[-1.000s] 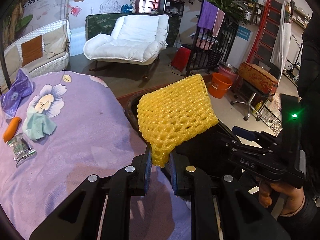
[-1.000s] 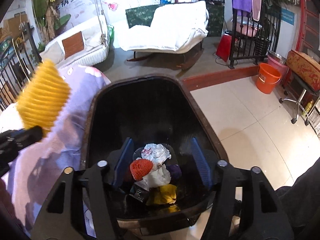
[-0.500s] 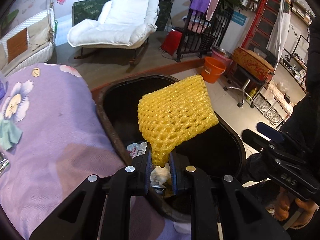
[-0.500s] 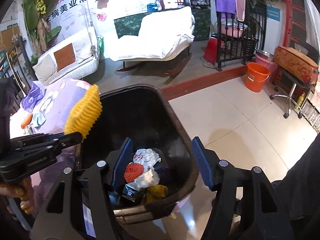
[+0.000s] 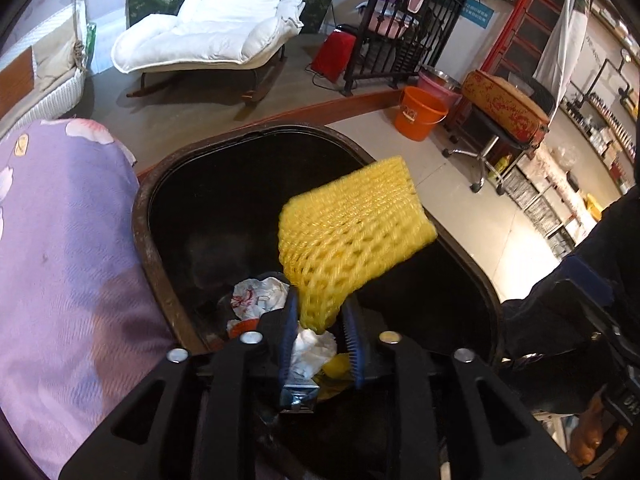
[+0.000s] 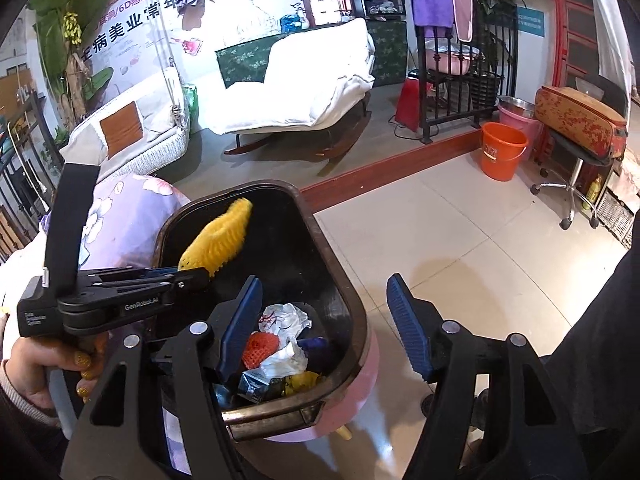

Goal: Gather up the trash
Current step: 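Open the left tool to drop the yellow sleeve while the right tool releases the tissue, then move both tools back over the remaining trash on the bed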

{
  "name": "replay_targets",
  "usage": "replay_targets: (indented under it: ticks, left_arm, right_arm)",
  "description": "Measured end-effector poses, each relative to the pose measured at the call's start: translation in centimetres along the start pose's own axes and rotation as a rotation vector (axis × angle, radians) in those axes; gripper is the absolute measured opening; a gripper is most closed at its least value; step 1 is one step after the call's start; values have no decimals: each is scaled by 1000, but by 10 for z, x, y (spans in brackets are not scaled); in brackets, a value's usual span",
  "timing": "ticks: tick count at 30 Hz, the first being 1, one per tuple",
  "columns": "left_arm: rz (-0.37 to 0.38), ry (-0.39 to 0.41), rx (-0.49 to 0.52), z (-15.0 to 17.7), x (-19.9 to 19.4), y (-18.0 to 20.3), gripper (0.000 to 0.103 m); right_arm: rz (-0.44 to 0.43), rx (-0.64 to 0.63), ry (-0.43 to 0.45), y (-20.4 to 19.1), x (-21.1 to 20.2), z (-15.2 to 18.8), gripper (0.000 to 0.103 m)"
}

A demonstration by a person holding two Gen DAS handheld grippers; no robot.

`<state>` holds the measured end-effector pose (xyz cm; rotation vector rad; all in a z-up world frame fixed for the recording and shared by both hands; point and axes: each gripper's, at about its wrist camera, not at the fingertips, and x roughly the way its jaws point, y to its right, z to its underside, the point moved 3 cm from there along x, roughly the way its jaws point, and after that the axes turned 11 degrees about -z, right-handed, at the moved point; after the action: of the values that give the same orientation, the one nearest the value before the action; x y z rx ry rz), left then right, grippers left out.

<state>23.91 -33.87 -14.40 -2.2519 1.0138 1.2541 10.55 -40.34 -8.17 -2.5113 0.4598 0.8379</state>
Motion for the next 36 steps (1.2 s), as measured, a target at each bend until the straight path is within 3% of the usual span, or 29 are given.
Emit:
replay_targets:
  ticks: [3,12,20,28,36]
  left_arm:
    - [-9,15,18,-1,-1,-1,65]
    - [-73,106,55,2,-28,-5,72]
    - [-116,207,-1,20,-71,-30,77]
    - [-207,248,-76,51,-102,-73,78]
    - [-309,239,-196,83,-124,-131,78]
  right_arm:
    - [5,9,5,5,-2,0,66]
    - [4,7,10,4,2,-6,72]
    - [-53,-33,1,-25,9,-10,73]
    - [-150,-93,-24,-71,18,-10,74]
    - [-288,-205,-78,-145,39,-7,74]
